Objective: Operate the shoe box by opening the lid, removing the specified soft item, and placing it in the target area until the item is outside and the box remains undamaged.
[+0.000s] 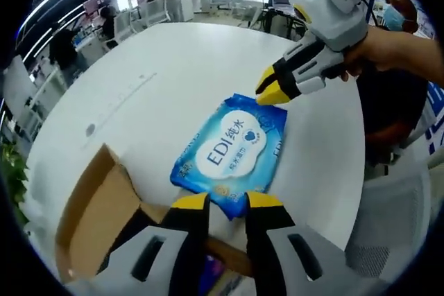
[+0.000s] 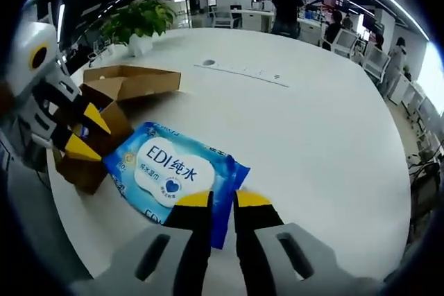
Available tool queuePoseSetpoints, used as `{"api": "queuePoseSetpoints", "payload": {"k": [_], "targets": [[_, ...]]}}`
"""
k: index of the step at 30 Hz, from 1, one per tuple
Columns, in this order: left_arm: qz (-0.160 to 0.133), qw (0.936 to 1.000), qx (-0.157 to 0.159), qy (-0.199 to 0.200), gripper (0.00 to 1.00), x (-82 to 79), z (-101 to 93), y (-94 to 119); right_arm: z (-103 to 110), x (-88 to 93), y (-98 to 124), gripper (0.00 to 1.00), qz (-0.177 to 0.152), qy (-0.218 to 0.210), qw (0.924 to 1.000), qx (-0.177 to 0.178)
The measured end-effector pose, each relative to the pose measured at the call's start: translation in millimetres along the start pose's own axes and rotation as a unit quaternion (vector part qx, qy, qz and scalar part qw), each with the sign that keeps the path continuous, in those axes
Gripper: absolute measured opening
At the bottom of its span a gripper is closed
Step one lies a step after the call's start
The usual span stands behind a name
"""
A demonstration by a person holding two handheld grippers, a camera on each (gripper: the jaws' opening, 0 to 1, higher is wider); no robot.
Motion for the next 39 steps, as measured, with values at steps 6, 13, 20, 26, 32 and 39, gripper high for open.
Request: {"api": "queuePoseSetpoints", "payload": {"k": [6, 13, 20, 26, 32, 39], "targets": [[-0.017, 0.9996, -0.002, 0.022, 0.23, 7.8, 3.5, 12, 13, -7.3, 11, 0.11, -0.002, 0.027, 0.9995, -0.013], [-0.032, 0.9992, -0.003, 0.024, 0.26, 18.9, 6.8, 29, 29, -17.7, 20, 0.14, -0.01, 0.061, 0.9976, -0.029], [-0.031, 0.9994, -0.007, 0.017, 0.26, 31.7, 14.9, 45, 47, -31.5, 25, 0.16, -0.025, 0.089, 0.9946, -0.048], [-0.04, 0.9991, -0.008, 0.014, 0.26, 43.0, 22.9, 59, 64, -41.7, 25, 0.18, -0.033, 0.108, 0.9913, -0.068], [-0.047, 0.9988, 0.0, 0.013, 0.27, 53.9, 29.8, 69, 82, -54.5, 25, 0.21, -0.05, 0.12, 0.987, -0.094], [-0.046, 0.9989, 0.003, 0.01, 0.28, 67.3, 41.0, 74, 99, -67.2, 20, 0.22, -0.058, 0.143, 0.9813, -0.115]]}}
Point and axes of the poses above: the point that each gripper's makers call its tool centre point, and the gripper's own axes: y roughly backward along the fingers, z roughly to its left, x roughly out of its underside, the point moved 7 cm from there along y, roughly backward along the fingers
